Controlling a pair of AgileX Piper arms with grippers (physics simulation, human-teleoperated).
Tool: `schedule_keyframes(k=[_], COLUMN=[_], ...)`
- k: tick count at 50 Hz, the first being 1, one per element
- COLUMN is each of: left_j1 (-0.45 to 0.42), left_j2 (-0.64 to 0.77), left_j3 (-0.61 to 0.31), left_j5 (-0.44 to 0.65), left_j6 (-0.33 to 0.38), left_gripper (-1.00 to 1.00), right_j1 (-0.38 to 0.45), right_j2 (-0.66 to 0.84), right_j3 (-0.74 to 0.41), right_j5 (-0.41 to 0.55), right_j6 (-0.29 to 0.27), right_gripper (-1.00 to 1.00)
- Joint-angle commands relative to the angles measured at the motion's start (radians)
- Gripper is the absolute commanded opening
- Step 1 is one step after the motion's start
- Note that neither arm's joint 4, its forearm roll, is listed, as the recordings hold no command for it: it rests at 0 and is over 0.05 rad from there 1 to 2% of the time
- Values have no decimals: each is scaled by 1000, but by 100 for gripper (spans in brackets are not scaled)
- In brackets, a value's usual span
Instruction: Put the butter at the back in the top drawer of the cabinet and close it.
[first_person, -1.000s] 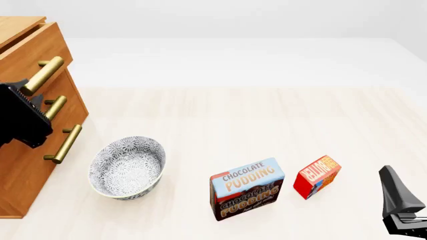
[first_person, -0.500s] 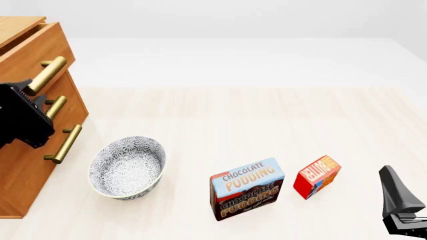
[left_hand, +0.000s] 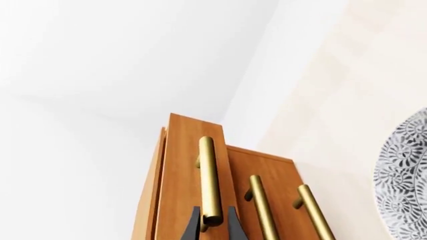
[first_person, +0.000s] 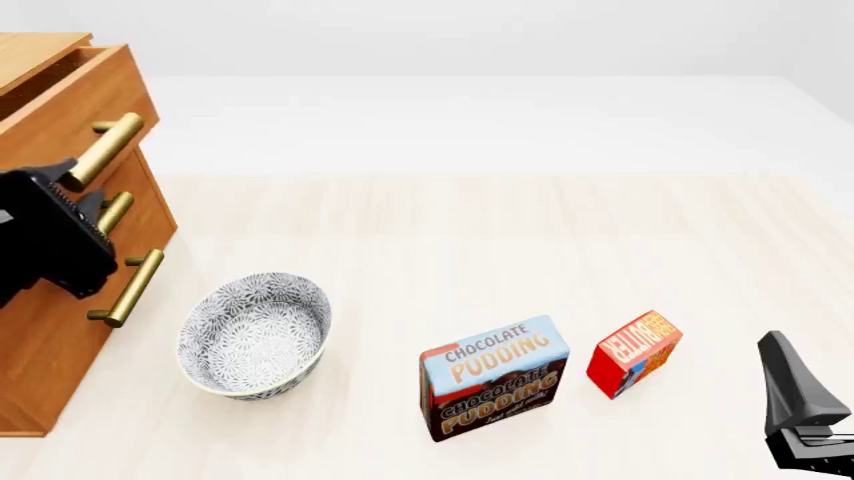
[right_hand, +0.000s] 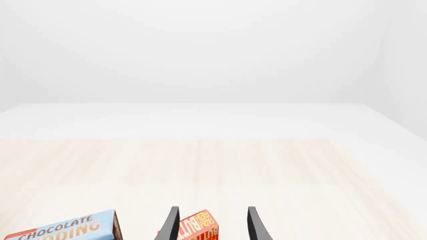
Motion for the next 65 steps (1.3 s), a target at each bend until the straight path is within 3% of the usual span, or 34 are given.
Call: schedule_keyframes(k=[1,41,65], left_j1=[-25,-139,-147], left_j2=[2,42,33], left_j3=[5,-18,-23], left_j5=[-13,-23,-13], left_j6=[6,-10,-9], left_gripper=[-100,-100,-100], right_j1=[0,0,0], right_j2=[0,0,0], right_j3=[0,0,0], right_j5=[0,0,0], right_j6=[0,0,0], right_gripper=[100,100,100])
